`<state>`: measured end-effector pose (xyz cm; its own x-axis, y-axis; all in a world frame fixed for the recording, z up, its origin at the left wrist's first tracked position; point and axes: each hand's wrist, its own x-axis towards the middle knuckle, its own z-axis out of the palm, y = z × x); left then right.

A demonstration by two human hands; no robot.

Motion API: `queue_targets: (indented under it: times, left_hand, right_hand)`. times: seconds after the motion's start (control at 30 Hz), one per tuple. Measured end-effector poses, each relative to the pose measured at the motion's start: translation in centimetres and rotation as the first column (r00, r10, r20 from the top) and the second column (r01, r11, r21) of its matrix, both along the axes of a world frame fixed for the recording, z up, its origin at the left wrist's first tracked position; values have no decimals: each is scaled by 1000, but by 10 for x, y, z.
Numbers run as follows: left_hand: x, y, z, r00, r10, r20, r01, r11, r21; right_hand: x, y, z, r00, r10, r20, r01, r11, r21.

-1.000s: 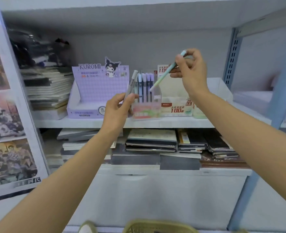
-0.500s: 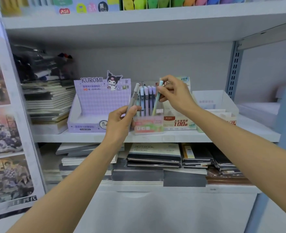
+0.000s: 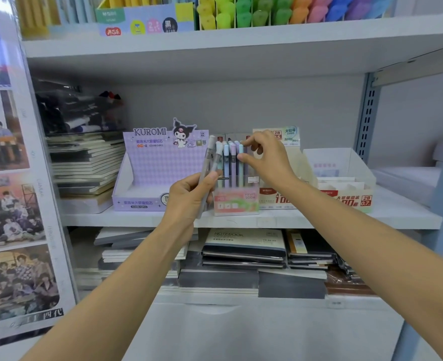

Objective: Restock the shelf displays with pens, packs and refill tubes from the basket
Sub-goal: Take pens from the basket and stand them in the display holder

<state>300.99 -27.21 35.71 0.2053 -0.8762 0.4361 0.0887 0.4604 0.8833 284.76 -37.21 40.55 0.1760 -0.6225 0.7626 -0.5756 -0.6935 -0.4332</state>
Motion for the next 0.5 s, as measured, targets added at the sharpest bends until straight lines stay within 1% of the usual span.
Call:
queue_targets:
  times: [0.07,0.1,0.17,0.2,0.27,0.33,0.4,0.5]
  left_hand:
    - [0,1,0,999,-27,-32,27,1000,3]
    - [0,1,0,999,-33,-37,33,999,2]
    - [0,3,0,998,-41,-39,41,999,-3]
    - [-1,3,0,998,-42,-41,42,999,-2]
    - [-4,4,2,998,-36,-42,36,999,3]
    - [-9,6,3,999,-30,-14,30,1000,0]
    - [-13,9,3,999,-25,32,25,1000,-2]
    - [-18,13,6,999,-13,51,12,1000,8]
  right_hand:
    - [-2,5,1,999,-1,35,1,1000,15]
    - [-3,9,3,997,19,79,-20,1000,9]
    - [-4,20,5,974,111,199,-112,994,-5]
    - [-4,26,7,948,186,258,-196,980,14]
    - [-5,39,9,867,347,358,-410,905,115]
    - [-4,49,9,796,438,418,-556,803,216]
    - [-3,57,7,753,475,455,-616,751,236]
    - [-8,61,13,746,474,467,-613,764,203]
